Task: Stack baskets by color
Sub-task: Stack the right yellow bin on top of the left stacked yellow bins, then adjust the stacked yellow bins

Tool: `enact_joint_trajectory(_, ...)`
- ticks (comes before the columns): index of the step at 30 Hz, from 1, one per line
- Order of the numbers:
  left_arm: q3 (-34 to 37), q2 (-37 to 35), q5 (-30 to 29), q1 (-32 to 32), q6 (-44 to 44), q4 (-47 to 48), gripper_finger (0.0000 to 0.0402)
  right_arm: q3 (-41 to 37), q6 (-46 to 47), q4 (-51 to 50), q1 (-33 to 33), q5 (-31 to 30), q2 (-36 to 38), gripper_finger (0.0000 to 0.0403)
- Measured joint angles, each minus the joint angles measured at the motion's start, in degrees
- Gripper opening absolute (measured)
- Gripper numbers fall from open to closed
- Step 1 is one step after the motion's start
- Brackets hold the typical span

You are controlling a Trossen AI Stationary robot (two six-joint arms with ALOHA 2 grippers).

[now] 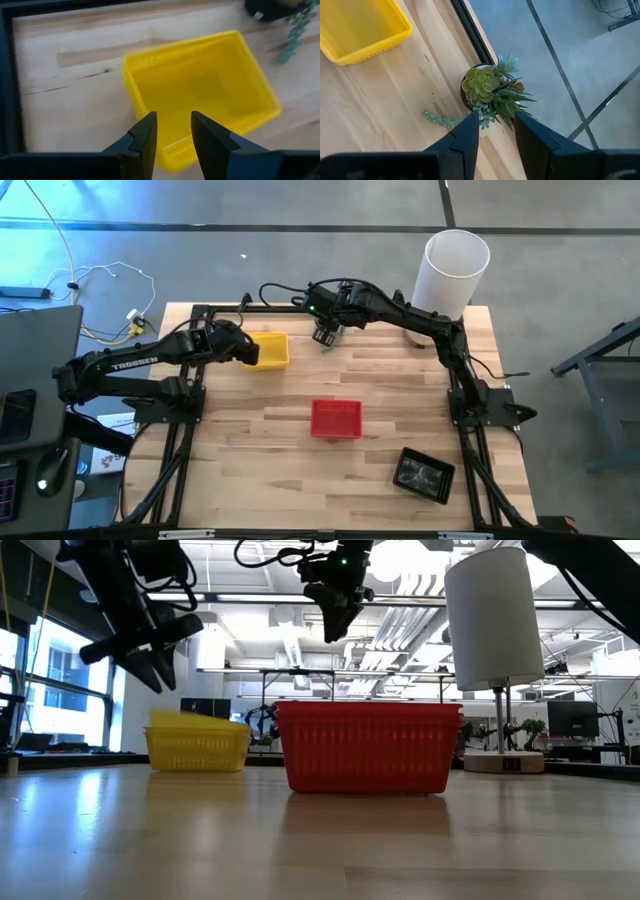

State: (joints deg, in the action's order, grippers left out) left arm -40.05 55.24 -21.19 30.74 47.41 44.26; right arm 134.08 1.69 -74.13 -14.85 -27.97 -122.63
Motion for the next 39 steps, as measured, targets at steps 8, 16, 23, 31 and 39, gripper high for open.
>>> enact_joint_trajectory(8, 0.02, 0.02, 0.83, -0.05, -0.25, 4.59, 0.0108, 0.00, 2.22, -1.54, 0.00, 0.10, 0.00, 0.0110)
enact_joint_trajectory(16, 0.02, 0.02, 6.12, -3.80, -11.66, -0.59, 0.0108, 0.00, 0.88, -9.86, -0.04, 1.39, 0.00, 0.0110)
enact_joint_trajectory(23, 0.35, 0.02, 7.70, -7.66, -19.56, -2.28, 0.0108, 0.00, 2.89, -15.78, 0.04, 9.92, 0.00, 0.0110)
enact_joint_trajectory(31, 5.86, 0.02, 9.64, -9.55, -20.66, -3.27, 0.0108, 0.00, -0.51, -15.87, 1.90, 28.05, 0.00, 0.0110)
enact_joint_trajectory(39, 10.41, 0.04, 10.70, -9.53, -22.63, -9.80, 0.0108, 0.00, -1.73, -15.87, 7.00, 28.92, 0.00, 0.0110)
